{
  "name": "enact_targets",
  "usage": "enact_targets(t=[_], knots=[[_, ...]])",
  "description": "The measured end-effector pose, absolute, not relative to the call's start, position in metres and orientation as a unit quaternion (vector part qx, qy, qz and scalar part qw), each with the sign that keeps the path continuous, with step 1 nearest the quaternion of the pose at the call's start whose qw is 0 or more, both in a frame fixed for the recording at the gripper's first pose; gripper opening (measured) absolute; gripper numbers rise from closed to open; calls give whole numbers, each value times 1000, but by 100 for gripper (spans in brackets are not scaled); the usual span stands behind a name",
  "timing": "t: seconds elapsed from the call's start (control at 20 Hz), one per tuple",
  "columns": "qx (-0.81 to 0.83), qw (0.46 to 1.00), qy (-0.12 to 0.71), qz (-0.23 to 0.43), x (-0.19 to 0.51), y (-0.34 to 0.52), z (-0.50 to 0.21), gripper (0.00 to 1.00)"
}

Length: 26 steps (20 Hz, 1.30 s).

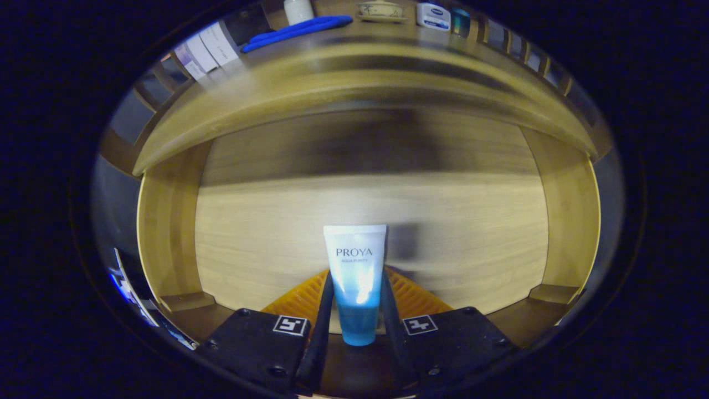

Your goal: Pull open the drawer, take out the items inside it, and place them on the countertop above the cabinet.

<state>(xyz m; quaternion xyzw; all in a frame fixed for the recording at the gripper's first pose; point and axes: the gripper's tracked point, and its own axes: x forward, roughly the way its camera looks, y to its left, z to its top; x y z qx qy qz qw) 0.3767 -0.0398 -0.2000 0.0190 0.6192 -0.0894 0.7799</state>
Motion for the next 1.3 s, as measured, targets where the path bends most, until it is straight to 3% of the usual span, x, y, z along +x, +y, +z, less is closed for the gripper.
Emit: enact_targets(t=[0.8, 1.3], knots=[[31, 871, 488, -46, 385, -34, -78, 49], [32, 919, 391, -42, 462, -39, -33, 48]])
